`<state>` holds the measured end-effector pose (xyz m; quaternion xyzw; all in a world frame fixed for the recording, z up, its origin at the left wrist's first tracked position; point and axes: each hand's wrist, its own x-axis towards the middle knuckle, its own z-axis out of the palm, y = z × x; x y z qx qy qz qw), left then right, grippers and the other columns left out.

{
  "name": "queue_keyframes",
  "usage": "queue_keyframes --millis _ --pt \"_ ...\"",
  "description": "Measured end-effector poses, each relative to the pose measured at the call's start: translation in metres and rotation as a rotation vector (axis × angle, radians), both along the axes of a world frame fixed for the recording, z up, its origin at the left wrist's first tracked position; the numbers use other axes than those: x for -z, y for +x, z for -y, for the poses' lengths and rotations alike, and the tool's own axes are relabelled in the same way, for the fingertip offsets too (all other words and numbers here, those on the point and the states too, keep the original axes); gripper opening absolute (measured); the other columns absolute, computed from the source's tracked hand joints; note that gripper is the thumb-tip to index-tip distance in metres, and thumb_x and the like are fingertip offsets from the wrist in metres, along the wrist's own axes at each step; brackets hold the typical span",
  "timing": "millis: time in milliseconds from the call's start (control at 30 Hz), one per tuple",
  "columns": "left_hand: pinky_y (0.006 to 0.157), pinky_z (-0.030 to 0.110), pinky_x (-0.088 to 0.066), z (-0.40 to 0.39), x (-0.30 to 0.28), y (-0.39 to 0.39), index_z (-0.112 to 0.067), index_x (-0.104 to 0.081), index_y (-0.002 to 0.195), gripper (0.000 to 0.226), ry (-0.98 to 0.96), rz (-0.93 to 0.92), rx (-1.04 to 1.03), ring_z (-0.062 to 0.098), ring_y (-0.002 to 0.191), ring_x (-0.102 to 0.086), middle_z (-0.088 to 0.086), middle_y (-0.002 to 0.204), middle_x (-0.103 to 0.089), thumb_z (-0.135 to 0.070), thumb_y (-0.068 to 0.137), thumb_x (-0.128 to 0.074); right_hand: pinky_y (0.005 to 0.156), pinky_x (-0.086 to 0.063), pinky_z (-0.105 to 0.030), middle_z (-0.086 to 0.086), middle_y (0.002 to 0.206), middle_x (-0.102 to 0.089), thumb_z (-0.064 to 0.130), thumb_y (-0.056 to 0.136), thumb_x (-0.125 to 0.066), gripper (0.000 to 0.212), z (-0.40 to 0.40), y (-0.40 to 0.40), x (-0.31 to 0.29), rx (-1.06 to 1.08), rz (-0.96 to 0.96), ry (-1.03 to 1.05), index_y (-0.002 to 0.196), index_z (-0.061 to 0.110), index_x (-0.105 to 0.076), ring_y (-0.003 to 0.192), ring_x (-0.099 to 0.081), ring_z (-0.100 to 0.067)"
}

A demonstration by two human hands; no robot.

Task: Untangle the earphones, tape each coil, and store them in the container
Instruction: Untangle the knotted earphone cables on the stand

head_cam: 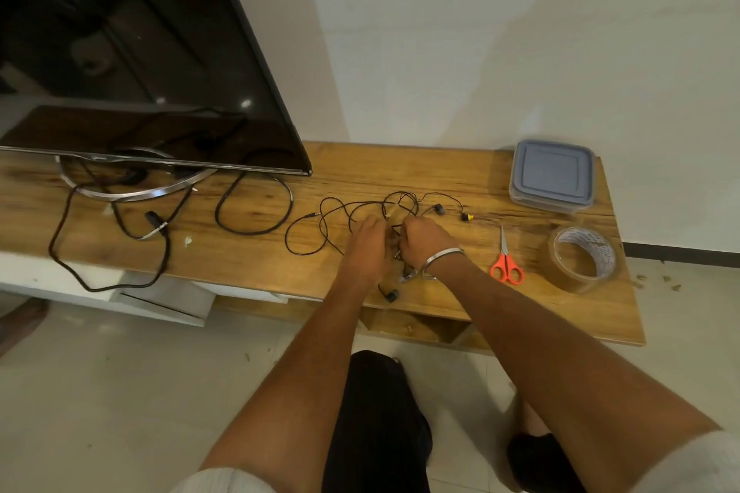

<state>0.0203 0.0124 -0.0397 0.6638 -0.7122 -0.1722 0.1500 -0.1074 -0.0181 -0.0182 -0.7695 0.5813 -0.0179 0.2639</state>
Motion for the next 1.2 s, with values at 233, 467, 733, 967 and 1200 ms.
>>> queue_keyframes --millis 233,467,733,967,1200 --pt "0.092 0.041 -0.045 0.012 -0.016 -0.004 -0.013 -0.063 0.116 0.031 -0.109 0.000 0.087 0.025 0.110 -0.048 0.004 0.122 -0.055 -0.006 0.086 -0.057 0.063 -0.041 -0.033 -0.020 0.095 -0.064 0.007 0.087 -0.046 0.022 -0.004 -0.014 -0.021 -0.005 0.240 -0.071 0.109 0.006 -0.048 0.086 -0.060 -0.037" --pt "0.083 0.038 -0.045 0.023 -0.055 -0.007 -0.010 -0.070 0.102 0.016 -0.164 -0.109 0.082 0.024 0.095 -0.060 0.005 0.099 -0.069 -0.013 0.094 -0.056 0.057 -0.042 -0.034 -0.010 0.090 -0.064 0.020 0.095 -0.042 0.014 0.001 -0.044 -0.045 0.063 0.208 -0.260 0.107 0.015 -0.048 0.073 -0.058 -0.029" --pt "0.078 0.040 -0.050 0.032 -0.095 -0.011 -0.016 -0.064 0.099 0.012 -0.197 -0.178 0.140 0.015 0.088 -0.055 -0.002 0.094 -0.060 -0.021 0.097 -0.053 0.072 -0.052 -0.041 -0.009 0.110 -0.061 0.019 0.098 -0.041 0.017 0.006 -0.073 -0.069 0.123 0.087 -0.337 0.108 0.014 -0.054 0.090 -0.060 -0.031" --pt "0.078 0.039 -0.054 0.031 -0.122 -0.026 -0.023 -0.067 0.100 0.014 -0.182 -0.200 0.208 0.013 0.088 -0.061 -0.006 0.093 -0.067 -0.028 0.096 -0.054 0.088 -0.046 -0.039 -0.006 0.110 -0.060 0.021 0.088 -0.055 0.019 0.004 -0.066 -0.095 0.075 0.134 -0.347 0.105 0.015 -0.060 0.105 -0.054 -0.028" --pt "0.057 0.027 -0.036 0.028 -0.145 -0.032 -0.019 -0.070 0.095 0.020 -0.102 -0.144 0.169 0.007 0.057 -0.046 -0.011 0.063 -0.053 -0.031 0.097 -0.054 0.082 -0.050 -0.038 -0.012 0.099 -0.071 0.018 0.097 -0.044 0.026 0.011 -0.066 -0.112 0.100 0.046 -0.354 0.114 0.014 -0.063 0.093 -0.064 -0.030"
